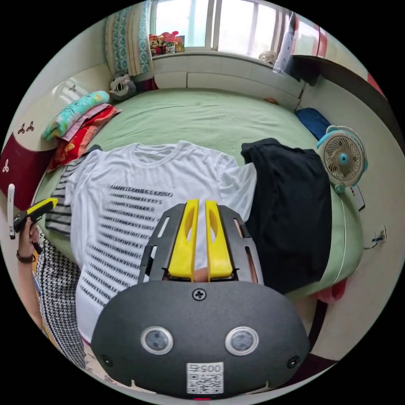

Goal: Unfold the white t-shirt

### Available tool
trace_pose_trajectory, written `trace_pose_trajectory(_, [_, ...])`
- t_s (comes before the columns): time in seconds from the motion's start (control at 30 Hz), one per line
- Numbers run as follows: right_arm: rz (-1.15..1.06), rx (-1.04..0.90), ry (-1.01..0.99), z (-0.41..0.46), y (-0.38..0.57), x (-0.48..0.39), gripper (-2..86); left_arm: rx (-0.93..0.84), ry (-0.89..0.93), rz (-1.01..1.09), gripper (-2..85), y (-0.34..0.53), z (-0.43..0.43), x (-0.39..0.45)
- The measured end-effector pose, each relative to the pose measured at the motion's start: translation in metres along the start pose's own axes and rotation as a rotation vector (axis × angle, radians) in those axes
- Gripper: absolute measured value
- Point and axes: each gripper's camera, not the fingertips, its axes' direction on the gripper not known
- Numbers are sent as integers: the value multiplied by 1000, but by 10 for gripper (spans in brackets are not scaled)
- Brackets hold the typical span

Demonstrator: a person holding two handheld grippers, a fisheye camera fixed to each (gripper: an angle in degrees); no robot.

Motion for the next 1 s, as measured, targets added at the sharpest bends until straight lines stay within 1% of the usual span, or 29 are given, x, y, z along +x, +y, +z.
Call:
trace_pose_trajectory(0.13, [82, 7, -82, -23, 62, -26, -8, -23, 48, -11, -6, 57, -6, 60])
trace_pose_trajectory(0.17, [122, 0, -109, -26, 78, -33, -9, -31, 48, -23, -6, 64, -6, 66])
trace_pose_trajectory(0.23, [134, -44, -150, -25, 99, -46, -9, -77, 75, -52, -6, 88, -3, 89])
trace_pose_trajectory(0.3, [147, -77, -142, -24, 117, -59, -9, -93, 61, -47, -6, 101, 0, 102])
trace_pose_trajectory(0.33, [156, -76, -125, -24, 128, -65, -10, -87, 20, -38, -6, 109, 1, 109])
trace_pose_trajectory(0.43, [190, -95, -121, -21, 152, -75, -10, -90, -85, -56, -6, 123, 5, 119])
trace_pose_trajectory(0.47, [186, -106, -121, -18, 160, -79, -10, -88, -89, -64, -6, 125, 5, 120])
trace_pose_trajectory(0.53, [193, -101, -67, -13, 172, -85, -10, -112, -81, -71, -6, 131, 9, 123])
trace_pose_trajectory(0.57, [193, -64, -64, -18, 177, -87, -9, -120, -82, -68, -6, 132, 10, 124])
trace_pose_trajectory(0.67, [167, -57, -28, -23, 183, -94, -10, -169, -72, -67, -6, 134, 17, 128])
trace_pose_trajectory(0.87, [199, -62, -81, -28, 191, -87, -9, -177, -17, -83, -6, 140, 18, 131])
trace_pose_trajectory(1.0, [176, -58, -23, -33, 195, -96, -9, -194, 36, -98, -6, 143, 21, 131])
